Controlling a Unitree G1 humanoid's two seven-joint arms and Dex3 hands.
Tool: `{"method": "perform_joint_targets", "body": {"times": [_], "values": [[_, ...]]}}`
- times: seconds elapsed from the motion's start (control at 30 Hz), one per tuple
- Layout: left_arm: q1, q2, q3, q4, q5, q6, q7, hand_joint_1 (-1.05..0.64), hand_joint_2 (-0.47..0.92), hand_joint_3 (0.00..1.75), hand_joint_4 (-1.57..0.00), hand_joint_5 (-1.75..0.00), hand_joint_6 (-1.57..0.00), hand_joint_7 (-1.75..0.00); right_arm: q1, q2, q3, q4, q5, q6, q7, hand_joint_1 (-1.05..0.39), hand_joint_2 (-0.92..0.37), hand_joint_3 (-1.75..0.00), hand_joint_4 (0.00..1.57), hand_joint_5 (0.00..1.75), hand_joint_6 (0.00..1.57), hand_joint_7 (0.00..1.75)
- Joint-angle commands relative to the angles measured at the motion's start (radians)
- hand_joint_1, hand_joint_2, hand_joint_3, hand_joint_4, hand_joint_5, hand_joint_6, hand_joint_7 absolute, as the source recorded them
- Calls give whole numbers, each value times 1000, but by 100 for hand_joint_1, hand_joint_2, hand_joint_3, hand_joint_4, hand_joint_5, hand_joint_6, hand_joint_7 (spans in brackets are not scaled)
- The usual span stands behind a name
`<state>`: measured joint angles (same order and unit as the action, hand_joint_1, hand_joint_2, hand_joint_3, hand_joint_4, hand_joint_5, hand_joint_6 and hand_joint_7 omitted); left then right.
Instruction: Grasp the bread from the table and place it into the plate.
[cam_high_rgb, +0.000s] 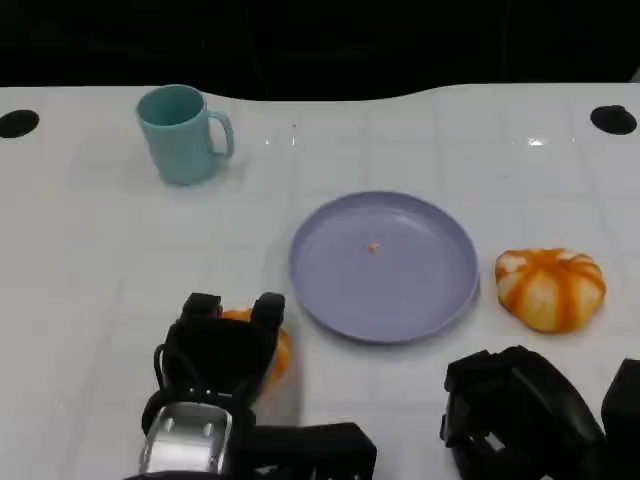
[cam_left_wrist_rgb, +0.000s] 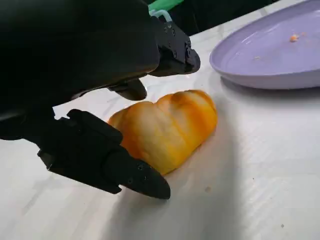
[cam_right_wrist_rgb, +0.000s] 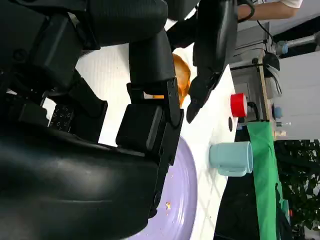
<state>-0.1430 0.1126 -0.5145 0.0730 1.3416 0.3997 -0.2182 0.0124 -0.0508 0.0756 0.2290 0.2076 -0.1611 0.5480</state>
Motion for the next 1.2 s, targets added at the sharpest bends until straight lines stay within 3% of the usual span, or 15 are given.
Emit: {"method": "perform_joint_targets", "body": {"times": [0.03, 0.17, 0.23, 0.3, 0.33, 0.4, 0.5, 0.67, 0.97, 1.13, 1.2], "values": [[-37, 1, -2, 74, -39, 20, 27, -54, 72, 0, -1, -62, -8, 0, 9, -12, -12, -4, 17, 8, 4, -105, -3, -139, 154, 132, 157, 103], [-63, 6, -9, 136, -79, 15, 55, -58, 74, 1, -1, -64, -9, -1, 12, -12, -11, -9, 15, 8, 3, -105, -4, -138, 154, 133, 157, 103], [-81, 17, -13, 169, -104, 2, 54, -56, 78, 2, -10, -70, -25, -8, 13, -12, -10, -11, 14, 9, 2, -105, -4, -138, 154, 133, 157, 103], [-93, 26, -21, 188, -120, -3, 55, -52, 82, 1, -31, -93, -45, -6, 14, -12, -11, -11, 15, 10, 2, -105, -4, -138, 154, 133, 157, 103], [-100, 30, -24, 198, -128, -7, 62, -51, 82, 1, -34, -97, -48, -5, 14, -10, -12, -10, 19, 11, 4, -105, -4, -138, 154, 133, 157, 103], [-107, 38, -29, 211, -145, -17, 83, -45, 85, 1, -61, -127, -69, -7, 14, -11, -10, -16, 17, 19, -1, -105, -4, -138, 154, 133, 157, 104], [-110, 49, -39, 231, -157, -32, 132, -39, 90, 4, -78, -152, -87, -8, 15, -12, -9, -20, 13, 17, -3, -105, -4, -139, 154, 134, 157, 105], [-113, 66, -64, 261, -160, -46, 226, -38, 92, 11, -82, -169, -108, -8, 15, -14, -10, -20, 11, 17, -2, -105, -4, -139, 154, 135, 157, 104], [-110, 68, -73, 276, -175, -47, 385, -33, 92, 10, -84, -175, -113, -7, 13, -16, -12, -11, 10, 6, 2, -105, -5, -138, 153, 135, 157, 103], [-102, 69, -66, 280, -189, -74, 551, -32, 91, 26, -87, -175, -119, -12, 12, -17, -12, -12, 4, 7, -5, -105, -5, -137, 153, 135, 157, 103], [-99, 74, -61, 271, -201, -91, 593, -32, 81, 48, -86, -175, -96, -65, 9, -17, -12, -6, 5, 2, -2, -105, -5, -137, 153, 135, 157, 104]]}}
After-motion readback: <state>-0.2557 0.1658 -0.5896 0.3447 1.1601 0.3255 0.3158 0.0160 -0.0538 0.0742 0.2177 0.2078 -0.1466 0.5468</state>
